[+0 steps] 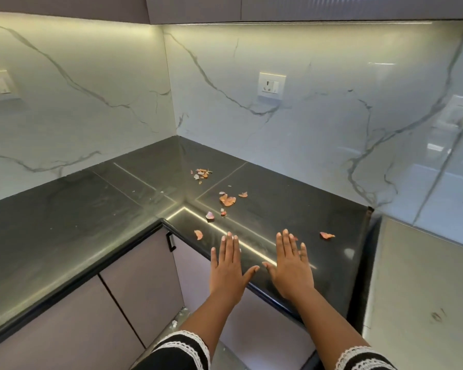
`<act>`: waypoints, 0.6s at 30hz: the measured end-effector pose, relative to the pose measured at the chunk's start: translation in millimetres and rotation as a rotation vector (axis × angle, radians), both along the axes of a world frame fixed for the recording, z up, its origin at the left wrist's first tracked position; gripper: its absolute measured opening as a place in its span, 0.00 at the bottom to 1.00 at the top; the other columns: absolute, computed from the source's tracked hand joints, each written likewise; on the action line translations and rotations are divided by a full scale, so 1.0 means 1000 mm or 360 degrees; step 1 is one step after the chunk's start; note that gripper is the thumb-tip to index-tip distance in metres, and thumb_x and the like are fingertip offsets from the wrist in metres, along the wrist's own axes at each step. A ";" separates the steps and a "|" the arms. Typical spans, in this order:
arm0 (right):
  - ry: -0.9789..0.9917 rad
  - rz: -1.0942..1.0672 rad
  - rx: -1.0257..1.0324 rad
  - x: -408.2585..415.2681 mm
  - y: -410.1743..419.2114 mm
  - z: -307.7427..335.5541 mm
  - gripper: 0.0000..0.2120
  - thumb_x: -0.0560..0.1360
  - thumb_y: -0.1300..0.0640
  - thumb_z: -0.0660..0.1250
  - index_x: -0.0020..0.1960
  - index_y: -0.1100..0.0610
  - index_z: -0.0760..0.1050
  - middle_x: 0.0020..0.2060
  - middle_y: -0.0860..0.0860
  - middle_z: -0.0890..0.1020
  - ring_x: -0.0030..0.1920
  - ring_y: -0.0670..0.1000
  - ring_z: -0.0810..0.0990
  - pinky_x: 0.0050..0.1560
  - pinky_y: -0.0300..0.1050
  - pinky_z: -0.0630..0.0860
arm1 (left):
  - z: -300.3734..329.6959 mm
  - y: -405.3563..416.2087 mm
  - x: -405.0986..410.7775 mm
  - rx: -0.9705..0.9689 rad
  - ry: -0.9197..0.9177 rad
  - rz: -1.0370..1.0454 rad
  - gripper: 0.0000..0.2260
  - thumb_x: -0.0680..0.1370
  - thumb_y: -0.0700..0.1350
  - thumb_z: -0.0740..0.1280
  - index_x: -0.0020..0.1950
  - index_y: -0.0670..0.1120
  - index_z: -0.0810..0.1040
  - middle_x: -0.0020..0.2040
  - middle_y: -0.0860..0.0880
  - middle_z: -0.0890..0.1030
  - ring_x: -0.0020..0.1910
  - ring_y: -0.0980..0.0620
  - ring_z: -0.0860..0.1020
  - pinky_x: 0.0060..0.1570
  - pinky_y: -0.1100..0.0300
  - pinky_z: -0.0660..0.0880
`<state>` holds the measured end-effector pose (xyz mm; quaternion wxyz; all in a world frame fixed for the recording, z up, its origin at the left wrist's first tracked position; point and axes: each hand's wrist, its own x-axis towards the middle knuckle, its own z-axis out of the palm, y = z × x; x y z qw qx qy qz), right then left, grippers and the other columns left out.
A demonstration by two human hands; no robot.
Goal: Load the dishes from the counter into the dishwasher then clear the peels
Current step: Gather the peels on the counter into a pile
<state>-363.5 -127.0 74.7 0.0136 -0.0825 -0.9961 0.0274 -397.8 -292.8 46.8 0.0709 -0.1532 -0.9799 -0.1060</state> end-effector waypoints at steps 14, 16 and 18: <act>-0.0399 0.0016 -0.0101 -0.100 -0.071 -0.024 0.33 0.80 0.48 0.60 0.79 0.55 0.50 0.78 0.54 0.55 0.76 0.55 0.56 0.74 0.51 0.58 | -0.033 -0.087 -0.130 -0.0428 -0.0321 -0.0066 0.42 0.76 0.69 0.39 0.78 0.39 0.39 0.78 0.39 0.41 0.78 0.43 0.40 0.75 0.44 0.39; -0.0356 0.0006 -0.0193 -0.108 -0.072 -0.027 0.24 0.80 0.50 0.61 0.74 0.52 0.62 0.70 0.52 0.66 0.69 0.54 0.66 0.66 0.48 0.68 | -0.040 -0.086 -0.138 -0.0437 -0.0334 -0.0052 0.42 0.77 0.69 0.40 0.78 0.38 0.40 0.78 0.38 0.42 0.78 0.42 0.42 0.75 0.45 0.38; -0.0295 -0.0047 -0.0333 -0.118 -0.072 -0.029 0.16 0.80 0.52 0.63 0.67 0.51 0.70 0.62 0.50 0.70 0.60 0.51 0.72 0.58 0.46 0.73 | -0.043 -0.081 -0.146 -0.0380 -0.0366 -0.0059 0.44 0.75 0.70 0.35 0.78 0.38 0.42 0.78 0.37 0.44 0.78 0.42 0.43 0.74 0.46 0.38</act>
